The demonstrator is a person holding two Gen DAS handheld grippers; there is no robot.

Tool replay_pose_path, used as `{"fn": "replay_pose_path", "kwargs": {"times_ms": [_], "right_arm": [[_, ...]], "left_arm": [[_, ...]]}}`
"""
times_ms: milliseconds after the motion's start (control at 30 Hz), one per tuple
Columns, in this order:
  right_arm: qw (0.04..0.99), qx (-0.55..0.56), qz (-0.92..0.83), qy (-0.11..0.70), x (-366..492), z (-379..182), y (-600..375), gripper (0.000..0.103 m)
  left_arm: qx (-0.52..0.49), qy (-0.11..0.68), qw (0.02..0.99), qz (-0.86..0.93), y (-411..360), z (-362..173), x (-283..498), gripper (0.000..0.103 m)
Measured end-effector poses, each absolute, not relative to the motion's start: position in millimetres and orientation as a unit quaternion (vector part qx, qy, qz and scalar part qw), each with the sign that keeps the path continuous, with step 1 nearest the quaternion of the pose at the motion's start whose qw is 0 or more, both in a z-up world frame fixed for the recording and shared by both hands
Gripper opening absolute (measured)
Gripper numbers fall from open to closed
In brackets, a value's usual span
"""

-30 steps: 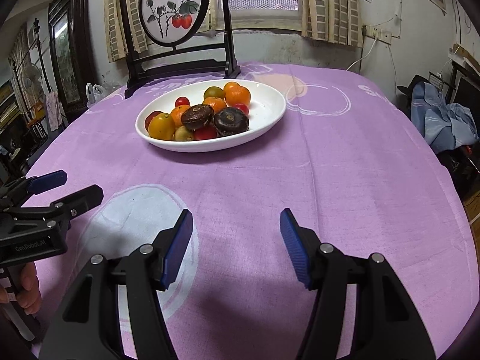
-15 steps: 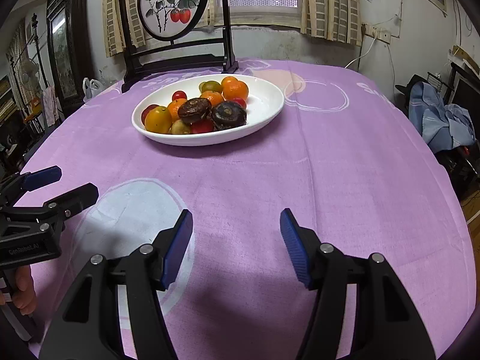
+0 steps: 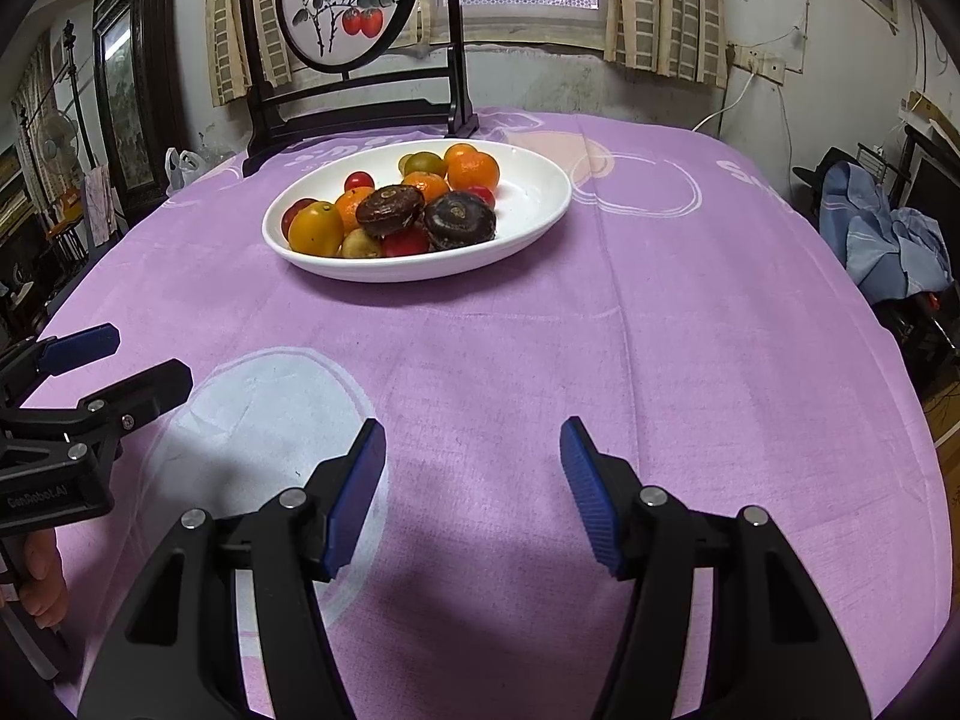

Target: Organize fruits

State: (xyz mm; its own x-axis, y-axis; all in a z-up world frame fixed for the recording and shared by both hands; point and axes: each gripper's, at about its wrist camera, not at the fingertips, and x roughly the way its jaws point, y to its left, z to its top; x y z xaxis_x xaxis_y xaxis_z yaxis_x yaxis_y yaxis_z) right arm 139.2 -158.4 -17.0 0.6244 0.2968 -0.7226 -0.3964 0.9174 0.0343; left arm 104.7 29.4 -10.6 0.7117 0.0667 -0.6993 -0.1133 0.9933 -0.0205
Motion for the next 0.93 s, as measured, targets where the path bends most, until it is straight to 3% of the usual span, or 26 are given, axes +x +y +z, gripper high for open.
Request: {"fn": "replay_pose_path", "kwargs": {"times_ms": [167,267,633,933], "right_arm": [[0.898,-0.065,0.193,0.389,139.1,-17.4,-157.9,0.061],[0.898,-0.065,0.193,0.390,139.0,-17.4,-157.8,0.061],[0.897,-0.069,0.193,0.392,138.6,-18.2,-155.8,0.061],[0.886,-0.086,0.184,0.417,139.8,-28.1,-152.5,0.061]], "left_arm": [[-0.033,0.378,0.924,0.050,29.9,-12.1,105.1,0.095],[-0.030,0.375,0.925,0.054,30.0,-11.5,104.2,0.101],[-0.015,0.356,0.932,0.062,29.3,-9.6,100.5,0.101],[-0.044,0.402,0.912,0.072,38.8,-24.1,112.2,0.101]]}}
